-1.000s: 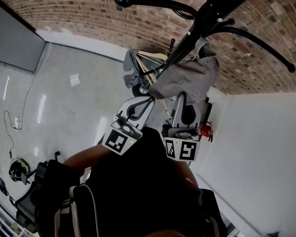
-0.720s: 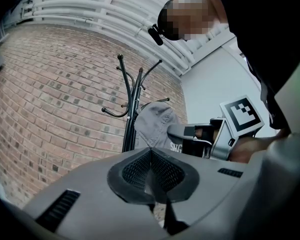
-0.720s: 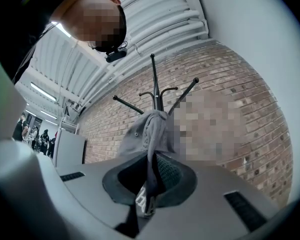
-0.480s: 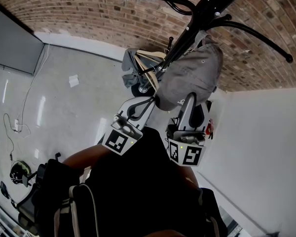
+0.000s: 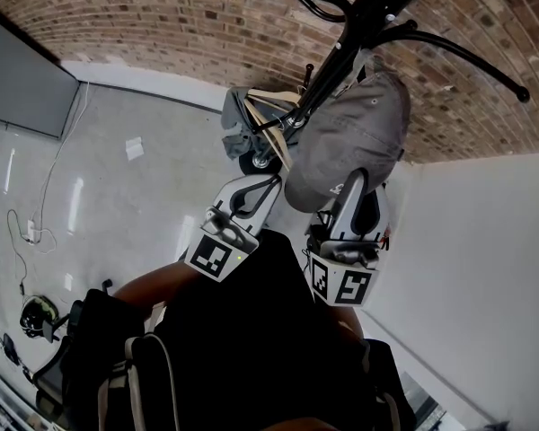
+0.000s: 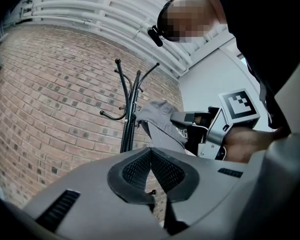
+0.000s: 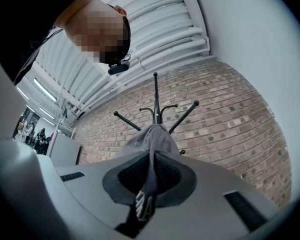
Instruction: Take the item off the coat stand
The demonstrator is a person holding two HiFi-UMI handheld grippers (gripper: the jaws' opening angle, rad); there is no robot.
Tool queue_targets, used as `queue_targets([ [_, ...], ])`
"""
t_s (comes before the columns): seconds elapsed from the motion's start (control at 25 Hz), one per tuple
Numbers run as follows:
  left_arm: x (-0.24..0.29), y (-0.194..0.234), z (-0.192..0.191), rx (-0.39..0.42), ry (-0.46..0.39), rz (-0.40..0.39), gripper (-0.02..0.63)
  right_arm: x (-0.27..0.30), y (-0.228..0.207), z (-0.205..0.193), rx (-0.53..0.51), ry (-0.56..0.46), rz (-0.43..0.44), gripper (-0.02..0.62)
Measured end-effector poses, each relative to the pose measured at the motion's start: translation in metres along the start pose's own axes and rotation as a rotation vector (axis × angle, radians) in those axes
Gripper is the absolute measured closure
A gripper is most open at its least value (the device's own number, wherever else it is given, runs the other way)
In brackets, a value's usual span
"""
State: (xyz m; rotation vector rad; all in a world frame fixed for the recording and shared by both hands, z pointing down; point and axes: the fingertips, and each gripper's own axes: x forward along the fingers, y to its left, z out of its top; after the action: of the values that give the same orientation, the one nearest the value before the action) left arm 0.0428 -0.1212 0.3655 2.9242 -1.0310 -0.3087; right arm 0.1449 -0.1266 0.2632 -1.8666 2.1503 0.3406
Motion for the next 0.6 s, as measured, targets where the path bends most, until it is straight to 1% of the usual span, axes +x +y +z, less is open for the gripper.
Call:
queue_targets([
  [0.32, -0.007, 0.000, 0.002, 0.002, -0.004, 0.010, 0.588, -0.005, 0.001, 0.017, -0.018, -0.047, -0.010, 0.566],
  [0.48, -0.010, -0.001, 0.003, 0.006, -0.004, 0.008, 0.588, -0.013, 0.005, 0.028, -0.009, -0.092, 0.004, 0.566],
  [0.6, -0.012, -0.004, 0.006, 0.009, -0.007, 0.003, 0.588, -0.017, 0.008, 0.040, -0.024, -0.114, -0.001, 0.566],
])
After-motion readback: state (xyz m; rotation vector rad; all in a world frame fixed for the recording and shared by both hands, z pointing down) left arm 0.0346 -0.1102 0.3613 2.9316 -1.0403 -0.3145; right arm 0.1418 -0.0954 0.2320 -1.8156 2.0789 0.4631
